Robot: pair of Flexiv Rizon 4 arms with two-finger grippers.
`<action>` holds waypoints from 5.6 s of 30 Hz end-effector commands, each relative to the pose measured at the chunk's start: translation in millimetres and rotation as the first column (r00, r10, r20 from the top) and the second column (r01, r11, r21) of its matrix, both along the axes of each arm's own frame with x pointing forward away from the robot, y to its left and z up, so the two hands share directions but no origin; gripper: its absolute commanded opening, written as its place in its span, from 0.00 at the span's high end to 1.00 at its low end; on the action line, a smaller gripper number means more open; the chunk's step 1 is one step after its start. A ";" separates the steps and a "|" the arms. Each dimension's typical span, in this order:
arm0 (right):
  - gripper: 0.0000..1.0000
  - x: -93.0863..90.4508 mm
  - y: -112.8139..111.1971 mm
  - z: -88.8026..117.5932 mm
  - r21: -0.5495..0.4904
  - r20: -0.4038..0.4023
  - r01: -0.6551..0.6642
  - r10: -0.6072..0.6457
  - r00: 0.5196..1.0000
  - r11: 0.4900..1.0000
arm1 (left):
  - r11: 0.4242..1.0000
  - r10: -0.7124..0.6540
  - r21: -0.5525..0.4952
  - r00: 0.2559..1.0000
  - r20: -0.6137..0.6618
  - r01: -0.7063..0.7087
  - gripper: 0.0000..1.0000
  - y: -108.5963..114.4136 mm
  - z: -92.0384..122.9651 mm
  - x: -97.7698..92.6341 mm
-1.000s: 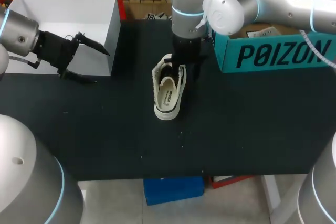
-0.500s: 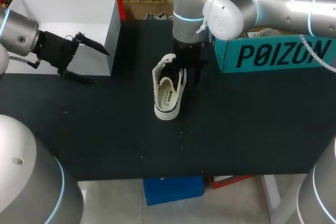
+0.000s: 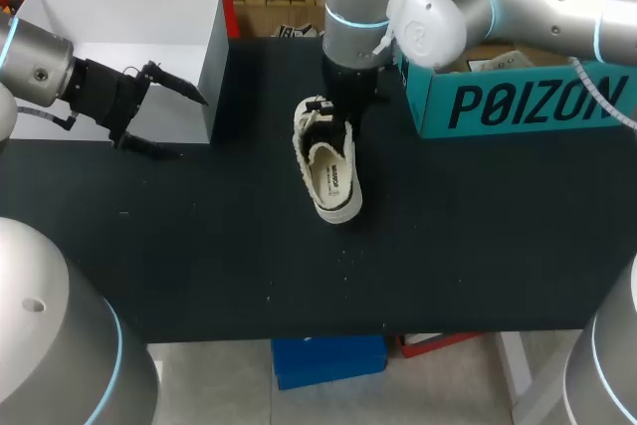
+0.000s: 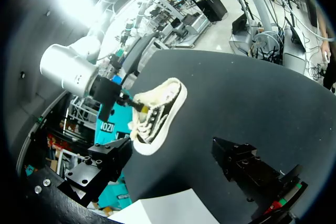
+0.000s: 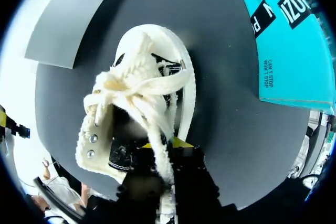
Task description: Take the shoe out of the shoebox, open the shoe tongue, remove and reinsert the insole, then place the shoe into the shoebox
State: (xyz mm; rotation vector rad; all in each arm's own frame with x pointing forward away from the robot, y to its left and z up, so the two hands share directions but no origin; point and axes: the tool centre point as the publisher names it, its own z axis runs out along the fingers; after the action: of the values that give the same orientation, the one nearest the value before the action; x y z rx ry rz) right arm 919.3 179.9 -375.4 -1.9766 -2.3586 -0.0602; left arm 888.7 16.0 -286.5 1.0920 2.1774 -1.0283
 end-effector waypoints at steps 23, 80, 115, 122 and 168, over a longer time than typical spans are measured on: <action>1.00 5.8 -3.0 108.2 0.065 0.044 -0.022 0.019 0.999 0.998 | 1.000 0.004 0.000 1.000 0.005 -0.004 0.00 -0.7 -1.0 -0.7; 1.00 4.1 2.0 241.9 0.123 -0.097 -0.925 0.932 0.350 0.360 | 1.000 0.004 0.000 1.000 0.005 -0.004 0.00 -0.7 -1.0 -0.7; 1.00 4.9 4.8 243.0 0.121 -0.110 -0.929 0.935 0.338 0.351 | 1.000 0.004 0.000 1.000 0.005 -0.004 0.00 -0.7 -1.0 -0.7; 1.00 4.9 4.8 243.0 0.121 -0.110 -0.929 0.935 0.338 0.351 | 1.000 0.004 0.000 1.000 0.005 -0.004 0.00 -0.7 -1.0 -0.7; 1.00 181.3 -91.6 267.8 0.032 -0.222 -0.987 0.964 0.146 0.157 | 1.000 0.004 0.000 1.000 0.005 -0.004 0.00 -0.7 -1.0 -0.7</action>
State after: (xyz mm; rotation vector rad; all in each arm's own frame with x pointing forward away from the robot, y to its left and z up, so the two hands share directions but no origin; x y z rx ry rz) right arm 1098.7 86.8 -110.7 0.0215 -2.9891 0.3361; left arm 888.8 16.0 -286.5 1.0919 2.1772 -1.0285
